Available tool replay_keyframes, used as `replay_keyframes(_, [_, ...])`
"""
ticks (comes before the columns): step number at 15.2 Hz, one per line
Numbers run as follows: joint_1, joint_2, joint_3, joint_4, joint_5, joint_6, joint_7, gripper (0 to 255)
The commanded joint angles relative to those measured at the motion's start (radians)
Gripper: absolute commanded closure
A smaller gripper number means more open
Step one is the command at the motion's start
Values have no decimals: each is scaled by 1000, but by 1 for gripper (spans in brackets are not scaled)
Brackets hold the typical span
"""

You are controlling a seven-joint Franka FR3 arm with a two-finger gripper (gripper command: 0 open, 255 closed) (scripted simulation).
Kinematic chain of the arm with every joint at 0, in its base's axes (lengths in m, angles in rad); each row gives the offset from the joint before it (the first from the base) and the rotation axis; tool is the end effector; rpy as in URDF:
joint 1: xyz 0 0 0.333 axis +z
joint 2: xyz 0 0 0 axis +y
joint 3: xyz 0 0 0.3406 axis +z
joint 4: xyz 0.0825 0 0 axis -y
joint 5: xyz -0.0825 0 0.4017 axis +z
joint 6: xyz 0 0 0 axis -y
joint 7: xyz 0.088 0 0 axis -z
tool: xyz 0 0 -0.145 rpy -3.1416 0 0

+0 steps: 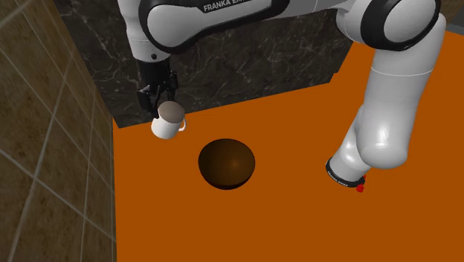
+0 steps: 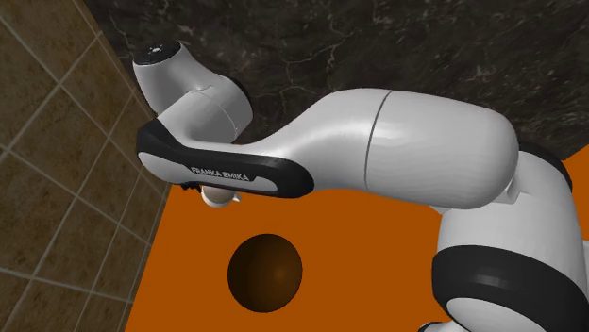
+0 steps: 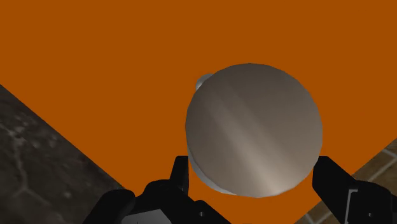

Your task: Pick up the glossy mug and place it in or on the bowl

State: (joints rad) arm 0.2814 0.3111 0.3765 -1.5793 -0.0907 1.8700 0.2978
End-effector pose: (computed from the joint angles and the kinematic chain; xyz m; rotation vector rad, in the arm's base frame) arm 0.5533 0.3838 0.4497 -3.0643 -0.5738 0.0161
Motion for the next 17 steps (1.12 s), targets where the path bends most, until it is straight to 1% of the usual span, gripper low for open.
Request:
replay_keyframes(1, [1,-4,1,22,2,-26,0,255])
replay_keyframes(13, [11,-1,5,182,3,-183,0,255])
replay_keyframes(17, [-13,-179,19,-24,66,-143,-3,255])
